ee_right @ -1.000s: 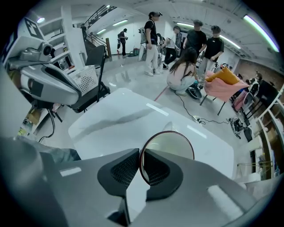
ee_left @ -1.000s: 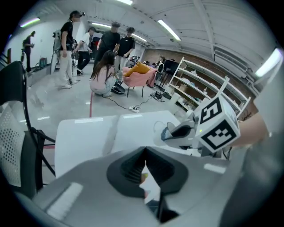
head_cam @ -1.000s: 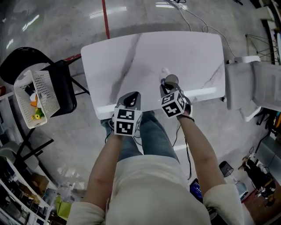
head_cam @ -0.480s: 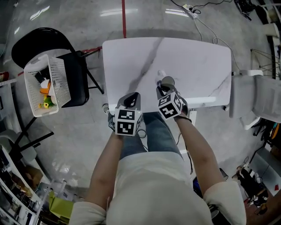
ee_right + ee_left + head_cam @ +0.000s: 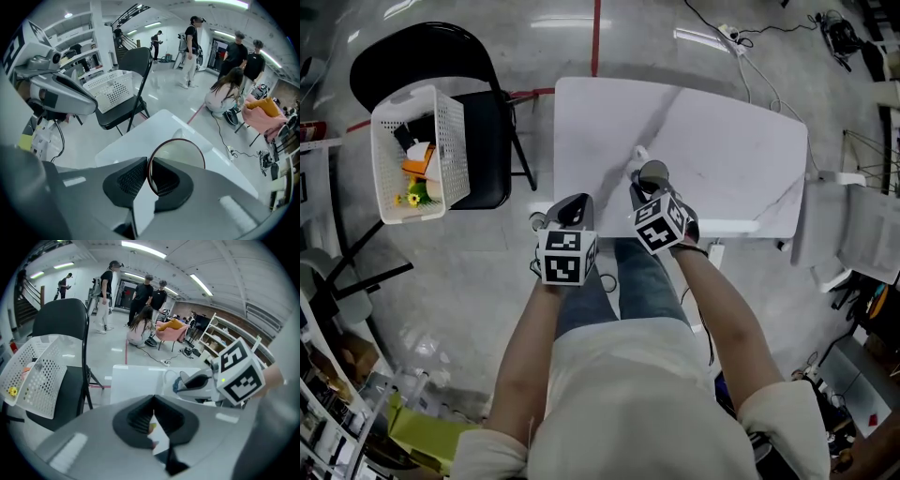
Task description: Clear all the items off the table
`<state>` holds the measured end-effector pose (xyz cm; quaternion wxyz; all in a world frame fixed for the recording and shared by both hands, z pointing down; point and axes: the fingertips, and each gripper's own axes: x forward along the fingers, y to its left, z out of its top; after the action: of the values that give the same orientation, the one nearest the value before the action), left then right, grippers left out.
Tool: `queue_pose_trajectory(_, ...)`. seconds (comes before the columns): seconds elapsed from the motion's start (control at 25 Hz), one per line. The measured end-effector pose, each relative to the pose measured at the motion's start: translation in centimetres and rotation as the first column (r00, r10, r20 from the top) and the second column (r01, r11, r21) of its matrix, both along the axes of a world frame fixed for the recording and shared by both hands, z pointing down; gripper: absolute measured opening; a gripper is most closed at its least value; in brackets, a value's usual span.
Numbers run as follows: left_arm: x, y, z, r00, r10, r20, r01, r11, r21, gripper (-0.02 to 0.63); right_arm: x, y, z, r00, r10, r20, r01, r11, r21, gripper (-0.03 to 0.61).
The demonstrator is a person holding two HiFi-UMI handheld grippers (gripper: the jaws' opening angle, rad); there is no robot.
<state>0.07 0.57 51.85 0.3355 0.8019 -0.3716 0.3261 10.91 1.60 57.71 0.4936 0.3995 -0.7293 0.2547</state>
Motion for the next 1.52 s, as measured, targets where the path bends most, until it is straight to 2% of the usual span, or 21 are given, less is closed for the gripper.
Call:
queue_pose_trajectory(0.56,-11.6,-1.4,0.0,0.988,-0.155,0.008,0.155,0.988,-0.002,0.009,-13.2,-4.0,0.1,0.981,-0.194,0.024,0.194,0.981,0.002,0.034)
queue_pose_trajectory(1.08,-22.8,-2.3,1.0,0.956,-0.293,0.015,0.293,0.956,-0.007,0.009,-25.9,-7.4,1.8,0.942,-0.332,0.039,0.333,0.943,-0.01,0.034)
queue_pose_trajectory(1.52,-29.2,-3.0,3.1,0.936,-0.352,0.001,0.352,0.935,-0.041,0.009,-34.3,-10.3,5.6,0.916,-0.4,0.023,0.401,0.915,-0.046,0.034)
